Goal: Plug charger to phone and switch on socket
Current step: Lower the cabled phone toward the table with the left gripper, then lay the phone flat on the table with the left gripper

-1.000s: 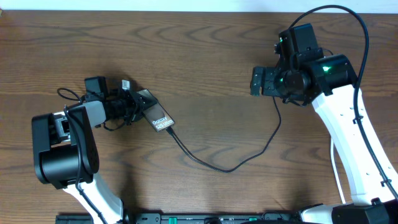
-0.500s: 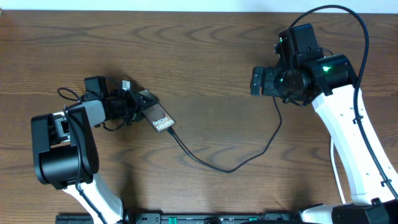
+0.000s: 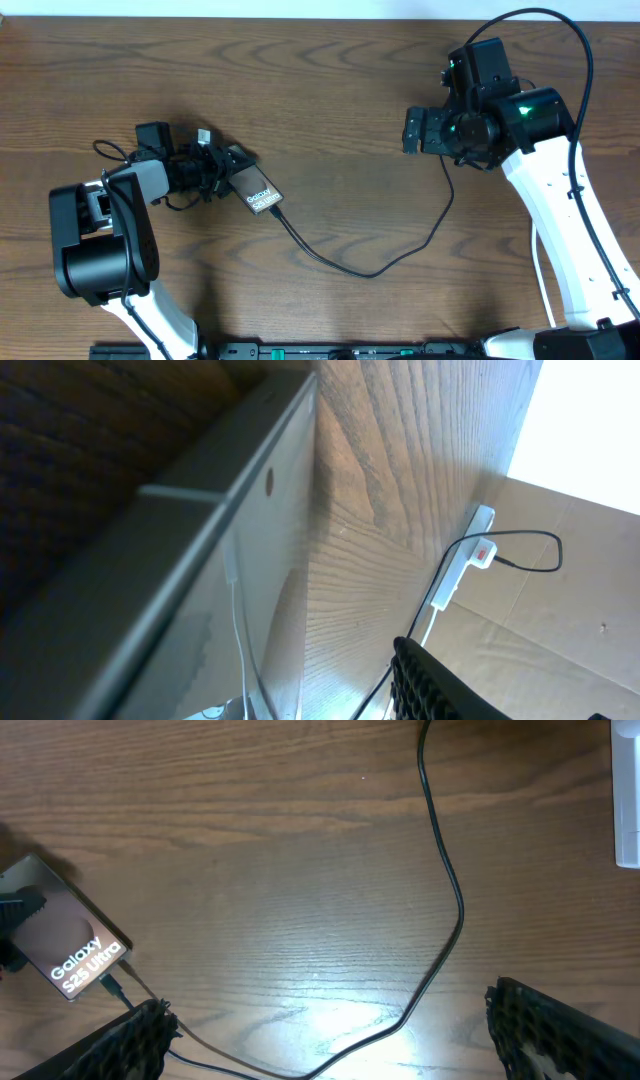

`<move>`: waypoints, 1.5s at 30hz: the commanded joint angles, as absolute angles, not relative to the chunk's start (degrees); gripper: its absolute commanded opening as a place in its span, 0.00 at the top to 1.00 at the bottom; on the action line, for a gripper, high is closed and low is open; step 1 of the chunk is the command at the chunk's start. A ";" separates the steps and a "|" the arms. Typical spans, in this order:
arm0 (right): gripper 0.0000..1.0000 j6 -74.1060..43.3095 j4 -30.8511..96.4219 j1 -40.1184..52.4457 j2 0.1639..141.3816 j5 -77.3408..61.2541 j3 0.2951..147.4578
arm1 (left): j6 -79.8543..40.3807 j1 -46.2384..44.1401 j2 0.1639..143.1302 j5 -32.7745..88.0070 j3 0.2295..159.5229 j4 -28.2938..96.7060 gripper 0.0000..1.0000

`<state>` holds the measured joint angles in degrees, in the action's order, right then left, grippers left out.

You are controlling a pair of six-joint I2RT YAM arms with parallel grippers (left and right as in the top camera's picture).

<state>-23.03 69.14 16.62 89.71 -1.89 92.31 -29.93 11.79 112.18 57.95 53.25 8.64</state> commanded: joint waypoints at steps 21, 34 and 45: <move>0.01 -22.63 68.97 16.58 89.14 -1.37 93.06 | -28.12 11.94 115.42 38.74 50.46 17.78 0.48; 0.01 -22.63 68.75 16.58 89.14 -1.34 93.06 | -28.12 11.94 115.42 35.68 50.46 20.16 0.44; 0.01 -22.65 68.60 16.58 89.14 -0.95 93.06 | -28.10 11.94 115.42 31.38 50.46 23.38 0.43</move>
